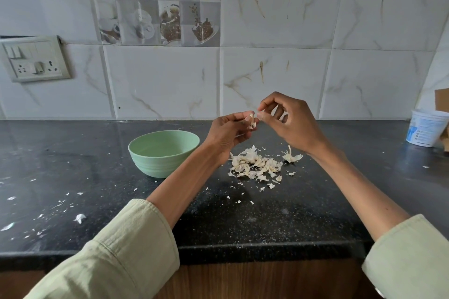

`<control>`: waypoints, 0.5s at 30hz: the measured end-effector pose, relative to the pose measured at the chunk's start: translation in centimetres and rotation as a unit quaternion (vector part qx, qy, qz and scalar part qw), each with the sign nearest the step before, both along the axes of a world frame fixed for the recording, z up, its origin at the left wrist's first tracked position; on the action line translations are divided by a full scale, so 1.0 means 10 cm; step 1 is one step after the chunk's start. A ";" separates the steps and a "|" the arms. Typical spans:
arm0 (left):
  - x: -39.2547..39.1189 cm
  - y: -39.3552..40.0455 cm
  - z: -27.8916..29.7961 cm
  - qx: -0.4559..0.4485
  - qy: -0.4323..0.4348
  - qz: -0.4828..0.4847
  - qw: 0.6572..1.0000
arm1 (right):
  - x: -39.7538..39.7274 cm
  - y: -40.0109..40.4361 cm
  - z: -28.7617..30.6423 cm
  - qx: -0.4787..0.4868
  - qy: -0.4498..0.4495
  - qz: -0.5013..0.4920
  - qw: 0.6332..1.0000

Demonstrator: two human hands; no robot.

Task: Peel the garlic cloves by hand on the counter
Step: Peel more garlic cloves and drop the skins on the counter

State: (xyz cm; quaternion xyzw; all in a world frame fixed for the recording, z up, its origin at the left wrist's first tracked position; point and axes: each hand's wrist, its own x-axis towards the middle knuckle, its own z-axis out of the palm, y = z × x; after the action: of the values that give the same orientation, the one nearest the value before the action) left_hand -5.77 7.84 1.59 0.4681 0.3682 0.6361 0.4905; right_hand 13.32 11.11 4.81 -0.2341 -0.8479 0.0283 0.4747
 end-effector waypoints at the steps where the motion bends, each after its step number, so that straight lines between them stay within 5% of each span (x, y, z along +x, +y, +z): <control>1: 0.00 0.00 0.00 -0.001 0.009 -0.007 1.000 | 0.01 0.00 0.00 0.011 -0.009 -0.013 1.000; 15: -0.04 0.04 -0.04 -0.004 0.035 -0.011 0.999 | 0.02 0.03 -0.05 0.040 -0.060 -0.037 0.997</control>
State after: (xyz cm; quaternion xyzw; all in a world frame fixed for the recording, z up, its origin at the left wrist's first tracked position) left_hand -6.19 8.24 1.22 0.4922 0.3825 0.6124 0.4862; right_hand 13.56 11.38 4.34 -0.2475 -0.8661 -0.0377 0.4327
